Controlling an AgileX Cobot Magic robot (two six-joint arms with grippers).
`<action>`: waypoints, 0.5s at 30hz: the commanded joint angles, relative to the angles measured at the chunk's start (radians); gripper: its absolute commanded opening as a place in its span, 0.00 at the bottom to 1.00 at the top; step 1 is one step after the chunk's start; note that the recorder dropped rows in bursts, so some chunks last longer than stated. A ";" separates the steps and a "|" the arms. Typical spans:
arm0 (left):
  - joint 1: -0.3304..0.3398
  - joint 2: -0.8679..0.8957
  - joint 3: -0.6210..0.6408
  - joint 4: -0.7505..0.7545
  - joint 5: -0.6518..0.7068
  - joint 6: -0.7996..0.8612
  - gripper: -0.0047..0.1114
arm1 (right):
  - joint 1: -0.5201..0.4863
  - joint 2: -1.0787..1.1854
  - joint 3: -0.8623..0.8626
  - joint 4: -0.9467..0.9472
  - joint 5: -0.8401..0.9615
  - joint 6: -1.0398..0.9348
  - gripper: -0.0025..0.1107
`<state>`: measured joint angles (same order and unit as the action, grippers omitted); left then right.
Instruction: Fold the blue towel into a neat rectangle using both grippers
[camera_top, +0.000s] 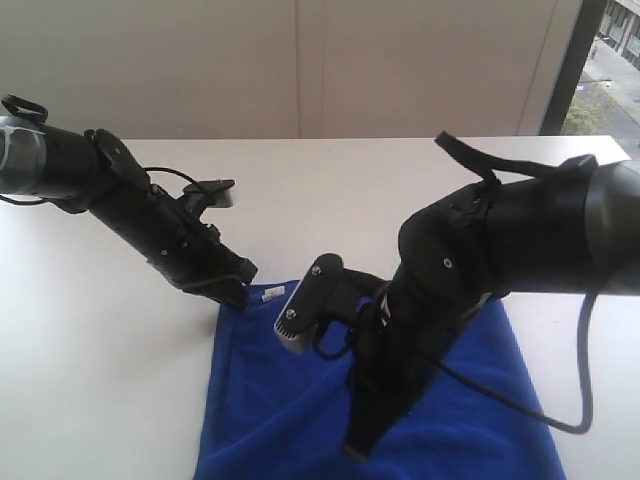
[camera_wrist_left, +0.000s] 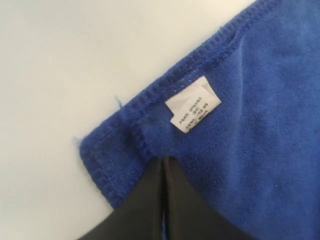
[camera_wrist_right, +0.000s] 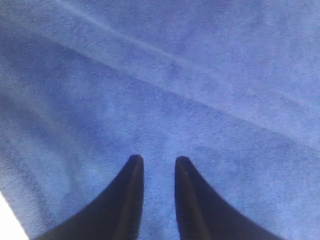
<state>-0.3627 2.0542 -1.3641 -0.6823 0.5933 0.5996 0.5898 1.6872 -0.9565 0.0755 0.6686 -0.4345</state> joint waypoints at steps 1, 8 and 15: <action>0.001 -0.036 0.005 0.010 -0.016 0.003 0.04 | -0.048 -0.009 0.000 0.001 -0.031 0.005 0.22; 0.001 -0.040 0.006 0.103 -0.039 0.003 0.04 | -0.055 0.046 -0.114 0.059 -0.067 0.005 0.22; 0.001 -0.041 0.006 0.164 -0.071 0.051 0.04 | -0.091 0.261 -0.451 0.090 0.080 0.005 0.22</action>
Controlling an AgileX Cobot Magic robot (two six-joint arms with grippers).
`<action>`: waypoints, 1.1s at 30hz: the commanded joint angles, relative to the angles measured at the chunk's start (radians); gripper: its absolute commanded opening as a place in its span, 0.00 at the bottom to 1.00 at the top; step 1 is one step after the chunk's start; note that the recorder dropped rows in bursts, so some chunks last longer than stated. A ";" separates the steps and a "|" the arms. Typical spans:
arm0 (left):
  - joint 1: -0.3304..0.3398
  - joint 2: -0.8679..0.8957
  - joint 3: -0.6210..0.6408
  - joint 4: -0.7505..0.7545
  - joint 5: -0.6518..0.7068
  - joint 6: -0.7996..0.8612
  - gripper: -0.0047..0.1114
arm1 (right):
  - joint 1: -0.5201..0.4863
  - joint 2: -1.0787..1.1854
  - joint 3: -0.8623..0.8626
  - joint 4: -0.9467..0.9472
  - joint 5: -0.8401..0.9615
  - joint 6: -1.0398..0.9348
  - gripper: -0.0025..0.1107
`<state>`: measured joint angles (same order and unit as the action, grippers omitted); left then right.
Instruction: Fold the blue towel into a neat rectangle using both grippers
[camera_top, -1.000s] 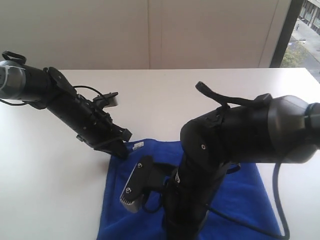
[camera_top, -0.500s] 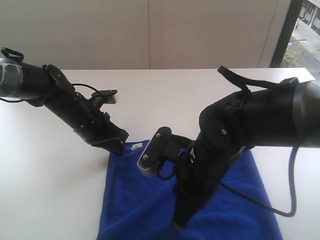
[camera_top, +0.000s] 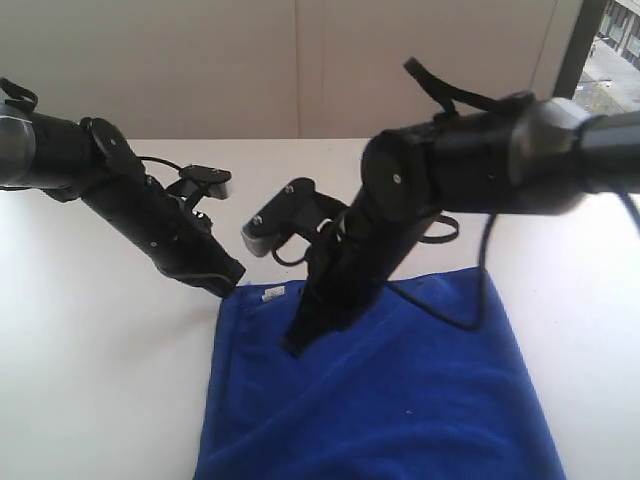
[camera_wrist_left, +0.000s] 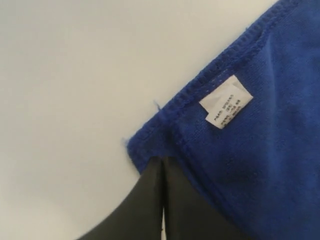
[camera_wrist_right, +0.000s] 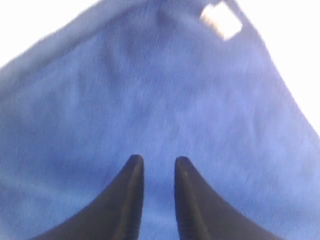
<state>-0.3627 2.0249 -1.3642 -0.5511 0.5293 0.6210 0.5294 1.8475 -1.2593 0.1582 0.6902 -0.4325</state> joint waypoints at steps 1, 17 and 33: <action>0.001 -0.012 0.006 0.037 -0.019 0.030 0.04 | -0.038 0.129 -0.192 0.007 0.063 0.003 0.22; 0.001 -0.010 0.007 -0.075 -0.084 0.023 0.04 | -0.158 0.327 -0.371 0.158 0.118 -0.473 0.46; 0.001 0.041 0.007 -0.089 -0.060 0.027 0.04 | -0.161 0.365 -0.371 0.271 0.024 -0.625 0.44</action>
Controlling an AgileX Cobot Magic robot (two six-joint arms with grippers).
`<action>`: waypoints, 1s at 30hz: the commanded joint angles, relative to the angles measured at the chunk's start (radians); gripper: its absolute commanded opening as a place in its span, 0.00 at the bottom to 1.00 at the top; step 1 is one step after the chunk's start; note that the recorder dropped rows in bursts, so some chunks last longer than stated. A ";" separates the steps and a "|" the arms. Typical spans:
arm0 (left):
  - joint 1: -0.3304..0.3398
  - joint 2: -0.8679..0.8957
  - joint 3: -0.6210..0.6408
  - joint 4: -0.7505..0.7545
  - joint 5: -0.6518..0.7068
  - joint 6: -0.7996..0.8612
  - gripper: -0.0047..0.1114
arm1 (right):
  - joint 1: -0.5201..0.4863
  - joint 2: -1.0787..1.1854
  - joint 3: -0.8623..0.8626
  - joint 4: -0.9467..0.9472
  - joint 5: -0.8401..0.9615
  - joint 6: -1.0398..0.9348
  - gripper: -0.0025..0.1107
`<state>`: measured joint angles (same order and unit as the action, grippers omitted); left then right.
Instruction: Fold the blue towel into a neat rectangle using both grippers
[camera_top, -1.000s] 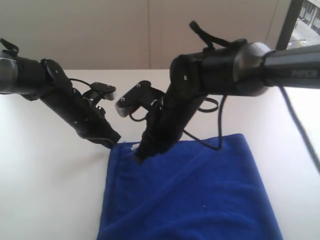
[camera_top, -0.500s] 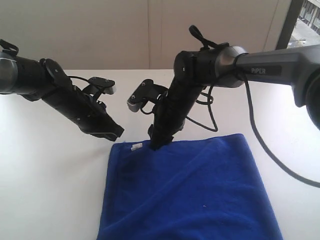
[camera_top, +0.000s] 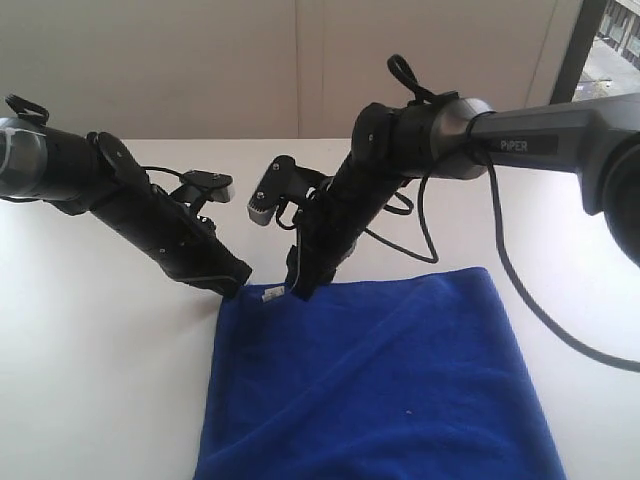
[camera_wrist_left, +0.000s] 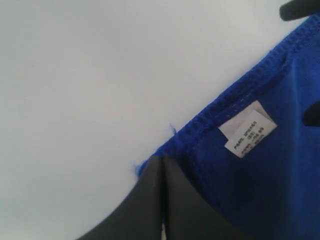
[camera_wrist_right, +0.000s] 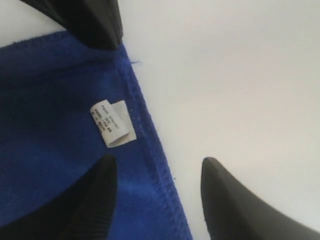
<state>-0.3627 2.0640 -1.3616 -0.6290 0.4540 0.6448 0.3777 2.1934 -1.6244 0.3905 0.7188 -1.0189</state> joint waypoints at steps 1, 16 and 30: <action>0.001 0.002 0.005 -0.011 0.016 0.003 0.04 | -0.009 0.023 -0.006 0.044 -0.005 -0.048 0.43; 0.001 0.002 0.005 -0.006 0.016 0.005 0.04 | -0.009 0.041 -0.008 0.061 -0.006 -0.077 0.08; 0.001 0.002 0.005 0.002 0.016 0.005 0.04 | -0.009 0.002 -0.010 0.040 -0.017 -0.084 0.02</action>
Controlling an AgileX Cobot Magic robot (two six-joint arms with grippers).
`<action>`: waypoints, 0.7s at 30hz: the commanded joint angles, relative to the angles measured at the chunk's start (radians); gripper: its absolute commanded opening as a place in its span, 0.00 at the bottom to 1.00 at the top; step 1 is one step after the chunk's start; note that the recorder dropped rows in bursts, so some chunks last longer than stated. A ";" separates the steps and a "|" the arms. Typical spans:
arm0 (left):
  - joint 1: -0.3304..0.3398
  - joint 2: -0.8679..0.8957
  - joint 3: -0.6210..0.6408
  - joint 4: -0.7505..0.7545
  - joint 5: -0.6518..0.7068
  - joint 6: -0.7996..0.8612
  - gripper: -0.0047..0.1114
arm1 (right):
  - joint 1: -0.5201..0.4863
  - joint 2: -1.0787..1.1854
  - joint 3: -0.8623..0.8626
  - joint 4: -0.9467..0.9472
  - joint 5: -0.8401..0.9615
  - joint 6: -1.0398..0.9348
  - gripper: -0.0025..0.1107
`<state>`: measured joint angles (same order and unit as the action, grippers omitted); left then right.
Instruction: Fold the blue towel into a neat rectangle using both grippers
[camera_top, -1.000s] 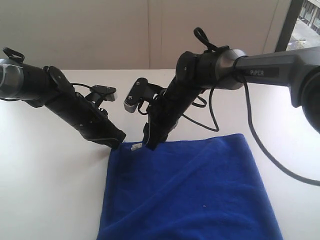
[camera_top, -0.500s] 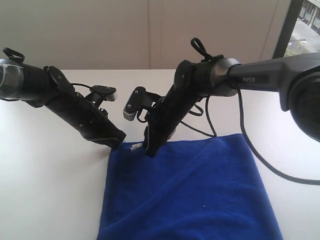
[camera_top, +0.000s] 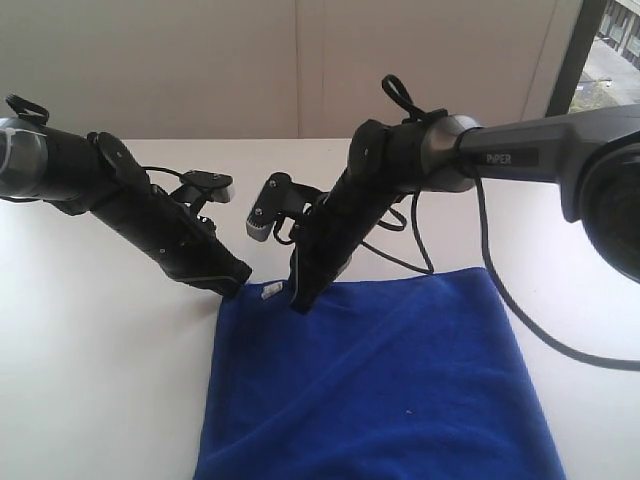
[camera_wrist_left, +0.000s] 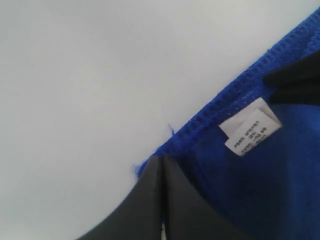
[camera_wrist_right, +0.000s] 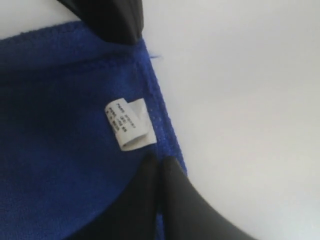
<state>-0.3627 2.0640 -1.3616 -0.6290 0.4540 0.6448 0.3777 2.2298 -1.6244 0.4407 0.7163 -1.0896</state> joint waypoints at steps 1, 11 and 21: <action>0.001 0.002 0.005 0.002 0.016 0.005 0.04 | -0.009 -0.043 -0.010 -0.010 -0.014 -0.013 0.02; 0.001 0.002 0.005 0.002 0.013 0.005 0.04 | -0.009 -0.071 -0.017 0.000 0.037 -0.024 0.02; 0.001 0.002 0.005 0.002 -0.008 0.005 0.04 | -0.007 -0.071 -0.017 0.013 0.066 -0.036 0.02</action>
<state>-0.3627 2.0640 -1.3616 -0.6273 0.4474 0.6469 0.3777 2.1706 -1.6334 0.4438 0.7717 -1.1133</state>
